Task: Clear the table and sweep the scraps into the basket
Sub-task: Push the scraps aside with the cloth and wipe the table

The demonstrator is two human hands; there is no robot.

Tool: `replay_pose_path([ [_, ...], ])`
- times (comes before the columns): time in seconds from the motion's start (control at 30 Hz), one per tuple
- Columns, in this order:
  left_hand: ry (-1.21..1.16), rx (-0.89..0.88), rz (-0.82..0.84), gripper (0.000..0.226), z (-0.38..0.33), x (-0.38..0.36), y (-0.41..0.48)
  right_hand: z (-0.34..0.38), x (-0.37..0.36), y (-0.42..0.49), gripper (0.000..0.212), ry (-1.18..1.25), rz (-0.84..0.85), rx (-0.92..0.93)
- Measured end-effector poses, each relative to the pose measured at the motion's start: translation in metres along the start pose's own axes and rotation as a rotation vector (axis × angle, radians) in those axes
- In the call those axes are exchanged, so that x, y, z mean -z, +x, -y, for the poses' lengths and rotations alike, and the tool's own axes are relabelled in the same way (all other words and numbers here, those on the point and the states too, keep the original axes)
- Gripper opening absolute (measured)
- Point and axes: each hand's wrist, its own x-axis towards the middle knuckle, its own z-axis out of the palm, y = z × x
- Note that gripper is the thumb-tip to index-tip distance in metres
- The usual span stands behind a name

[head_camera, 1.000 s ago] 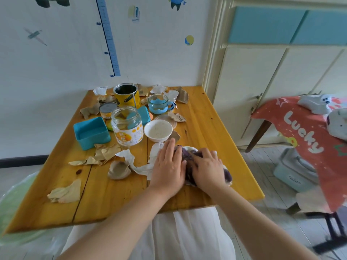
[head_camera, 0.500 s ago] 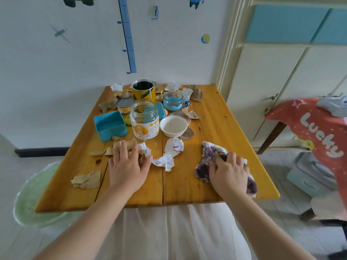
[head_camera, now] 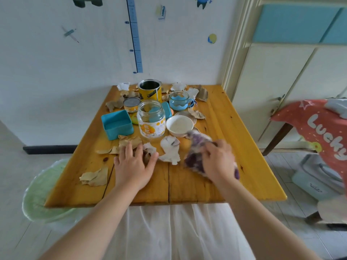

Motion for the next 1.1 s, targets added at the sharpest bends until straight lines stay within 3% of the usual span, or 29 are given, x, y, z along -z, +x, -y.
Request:
replay_pose_path([
  [0.07,-0.070,0.002,-0.090,0.096,0.003,0.004,0.000,-0.029,0.013,0.018,0.030,-0.001,-0.100,-0.219],
  [0.13,-0.087,0.010,-0.144,0.102,0.009,0.008,0.004,-0.050,0.016,0.038,0.035,-0.113,-0.044,-0.377],
  [0.2,-0.078,0.022,-0.129,0.101,0.016,0.012,0.010,-0.055,0.009,0.053,0.038,-0.219,0.052,-0.387],
  [0.43,-0.077,0.013,-0.029,0.097,0.021,0.004,0.027,-0.013,-0.022,0.085,0.042,-0.285,0.198,-0.108],
  [0.87,-0.237,0.011,-0.069,0.097,0.022,0.007,0.024,-0.012,-0.025,0.062,0.034,-0.172,0.206,0.292],
  [0.93,-0.275,0.025,-0.074,0.098,0.022,0.010,0.023,-0.023,-0.022,0.071,0.030,-0.079,0.052,0.176],
  [1.0,-0.304,0.044,-0.077,0.098,0.021,0.012,0.019,-0.040,-0.015,0.091,0.031,-0.024,-0.108,-0.109],
  [1.1,-0.314,0.067,-0.062,0.087,0.021,0.013,0.021,-0.053,-0.011,0.130,0.040,-0.114,-0.037,-0.412],
])
